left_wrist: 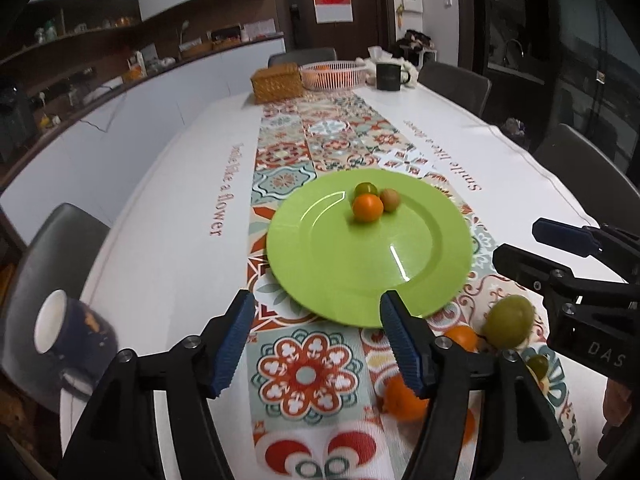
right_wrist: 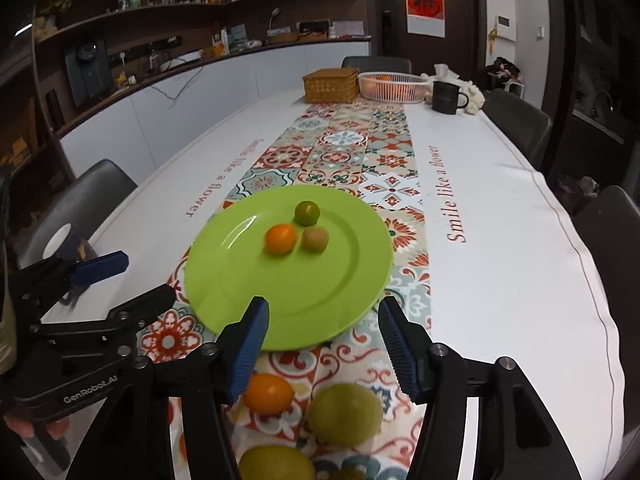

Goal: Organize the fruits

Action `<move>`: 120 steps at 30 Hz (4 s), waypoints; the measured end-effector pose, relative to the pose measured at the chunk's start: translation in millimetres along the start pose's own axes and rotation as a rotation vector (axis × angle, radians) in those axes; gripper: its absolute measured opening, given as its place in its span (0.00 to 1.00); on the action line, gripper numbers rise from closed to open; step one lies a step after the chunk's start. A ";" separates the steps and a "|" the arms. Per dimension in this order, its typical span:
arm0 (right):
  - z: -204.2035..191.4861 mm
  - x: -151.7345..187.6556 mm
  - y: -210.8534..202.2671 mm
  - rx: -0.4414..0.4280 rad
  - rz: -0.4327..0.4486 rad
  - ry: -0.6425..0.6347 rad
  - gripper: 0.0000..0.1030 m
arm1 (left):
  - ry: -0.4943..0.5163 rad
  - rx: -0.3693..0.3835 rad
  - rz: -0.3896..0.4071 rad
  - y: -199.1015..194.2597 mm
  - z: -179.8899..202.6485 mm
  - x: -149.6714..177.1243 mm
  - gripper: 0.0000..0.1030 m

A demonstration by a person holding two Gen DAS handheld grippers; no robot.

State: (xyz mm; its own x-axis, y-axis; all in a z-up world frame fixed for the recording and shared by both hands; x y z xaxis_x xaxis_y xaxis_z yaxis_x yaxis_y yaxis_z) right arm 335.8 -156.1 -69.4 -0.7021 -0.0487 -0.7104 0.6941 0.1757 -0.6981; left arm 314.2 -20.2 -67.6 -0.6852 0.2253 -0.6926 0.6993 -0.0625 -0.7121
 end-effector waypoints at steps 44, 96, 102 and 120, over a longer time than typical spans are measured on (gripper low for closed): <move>-34.6 103.1 -114.6 0.069 0.110 -0.127 0.59 | -0.022 0.005 0.083 -103.0 15.8 120.9 0.70; 14.3 122.4 -23.2 0.083 -0.052 -0.054 0.28 | -0.108 0.026 -0.092 -19.0 28.2 134.1 0.28; 13.5 122.8 -26.0 0.084 -0.049 -0.056 0.27 | -0.102 0.032 -0.087 -20.7 29.2 133.4 0.28; 12.9 129.9 -35.7 0.034 -0.069 -0.018 0.29 | -0.062 0.048 -0.042 -45.1 37.6 128.5 0.28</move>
State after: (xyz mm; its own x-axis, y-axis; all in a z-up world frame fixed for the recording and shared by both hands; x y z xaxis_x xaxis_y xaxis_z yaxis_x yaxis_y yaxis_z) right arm 221.9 -181.4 -137.9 -0.7456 -0.0768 -0.6620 0.6496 0.1377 -0.7477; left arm 187.0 -25.0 -128.8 -0.7259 0.1679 -0.6670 0.6604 -0.1010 -0.7441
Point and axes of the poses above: each gripper's, at about its wrist camera, not at the fingertips, and y roughly the way its jaws point, z to its right, x to its underside, the point moved 7 cm from there along y, roughly the way its jaws point, and after that the axes turned 1 degree about y, right-handed, at the moved point
